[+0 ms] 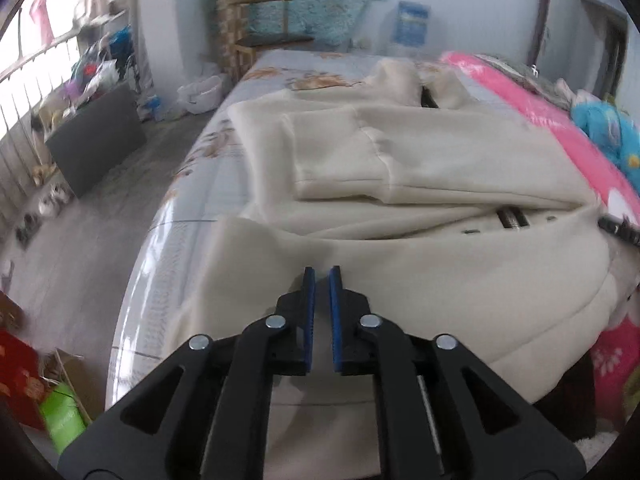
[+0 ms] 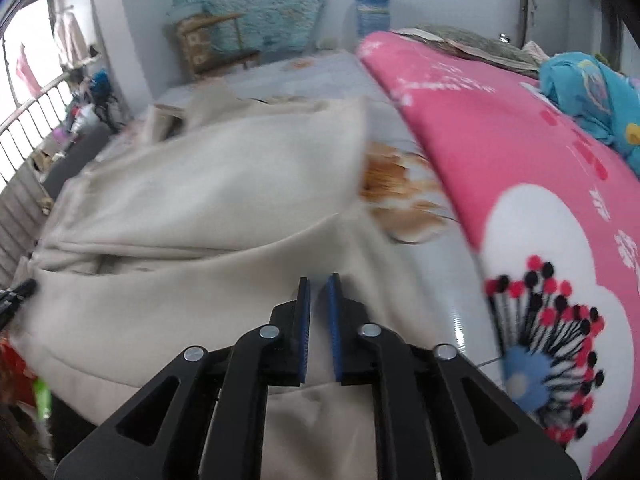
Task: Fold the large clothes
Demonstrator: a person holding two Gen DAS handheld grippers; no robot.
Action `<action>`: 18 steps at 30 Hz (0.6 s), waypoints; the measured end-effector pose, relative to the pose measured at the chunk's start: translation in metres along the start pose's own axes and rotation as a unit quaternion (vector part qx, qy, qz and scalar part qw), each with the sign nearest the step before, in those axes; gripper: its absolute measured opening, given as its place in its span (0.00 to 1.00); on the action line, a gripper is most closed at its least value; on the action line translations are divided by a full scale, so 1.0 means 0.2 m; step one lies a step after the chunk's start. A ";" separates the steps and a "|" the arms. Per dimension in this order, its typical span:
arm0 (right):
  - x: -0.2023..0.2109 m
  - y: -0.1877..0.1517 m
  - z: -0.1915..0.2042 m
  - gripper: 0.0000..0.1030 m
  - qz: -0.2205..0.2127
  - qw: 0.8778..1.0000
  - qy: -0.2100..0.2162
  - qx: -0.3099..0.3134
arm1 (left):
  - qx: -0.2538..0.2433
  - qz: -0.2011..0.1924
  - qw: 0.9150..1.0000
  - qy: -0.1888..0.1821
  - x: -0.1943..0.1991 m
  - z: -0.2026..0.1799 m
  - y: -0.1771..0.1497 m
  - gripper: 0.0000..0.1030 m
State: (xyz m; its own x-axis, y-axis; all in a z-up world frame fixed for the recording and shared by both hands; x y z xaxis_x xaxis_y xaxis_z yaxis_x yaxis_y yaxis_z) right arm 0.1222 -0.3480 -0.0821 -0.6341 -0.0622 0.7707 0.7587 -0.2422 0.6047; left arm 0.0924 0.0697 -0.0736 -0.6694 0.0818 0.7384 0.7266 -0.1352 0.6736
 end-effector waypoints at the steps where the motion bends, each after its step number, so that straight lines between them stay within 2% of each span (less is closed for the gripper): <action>1: 0.00 0.01 -0.03 0.00 0.002 1.000 0.012 -0.011 | 0.010 0.003 1.000 0.001 0.00 0.04 0.00 0.06; 2: 0.01 0.02 -0.05 0.00 0.001 1.000 0.016 -0.021 | 0.014 0.004 1.000 0.004 0.01 0.06 0.00 0.05; 4: 0.05 0.04 -0.08 0.00 -0.020 0.999 -0.010 -0.025 | 0.017 -0.003 1.000 0.015 0.03 0.09 0.00 0.05; 5: 0.07 0.05 -0.10 0.08 -0.026 0.999 -0.022 -0.029 | 0.020 -0.004 1.000 0.017 0.04 0.11 -0.01 0.05; 6: 0.08 0.05 -0.14 0.12 -0.030 0.998 -0.046 -0.041 | 0.030 -0.005 0.999 0.014 0.04 0.13 -0.02 0.05; 8: 0.09 0.04 -0.21 0.12 -0.020 0.996 -0.058 -0.063 | 0.048 -0.004 0.999 0.005 0.05 0.17 -0.02 0.05; 10: 0.14 0.04 -0.21 0.14 -0.021 0.996 -0.047 -0.075 | 0.043 -0.012 0.999 0.015 0.10 0.15 -0.01 0.08; 12: 0.23 0.02 -0.12 0.18 -0.036 0.998 -0.024 -0.053 | 0.027 -0.029 0.999 0.013 0.16 0.10 0.01 0.14; 14: 0.28 0.00 -0.02 0.42 -0.041 0.999 0.000 -0.026 | 0.012 -0.038 0.999 -0.008 0.21 0.01 0.05 0.26; 17: 0.32 -0.07 0.21 0.56 -0.041 0.997 0.052 0.044 | -0.007 -0.018 0.999 -0.043 0.18 -0.16 0.07 0.42; 18: 0.31 -0.09 0.27 0.58 -0.035 0.996 0.065 0.058 | -0.014 -0.009 0.999 -0.049 0.16 -0.21 0.07 0.45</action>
State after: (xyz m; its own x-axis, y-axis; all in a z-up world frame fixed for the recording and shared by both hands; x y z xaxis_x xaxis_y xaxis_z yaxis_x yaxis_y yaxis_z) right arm 0.0772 -0.2962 -0.0335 -0.6941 -0.1754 0.6982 0.7195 -0.1380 0.6807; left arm 0.0754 0.0287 -0.0420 -0.6631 0.1800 0.7266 0.7090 -0.1605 0.6867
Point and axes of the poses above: each gripper's, at about its wrist camera, not at the fingertips, and x roughly against the way its jaws point, z to its left, y to its top, the point moved 2 cm from there along -x, roughly the way its jaws point, and after that the axes turned 8 degrees about -x, right-handed, at the moved point
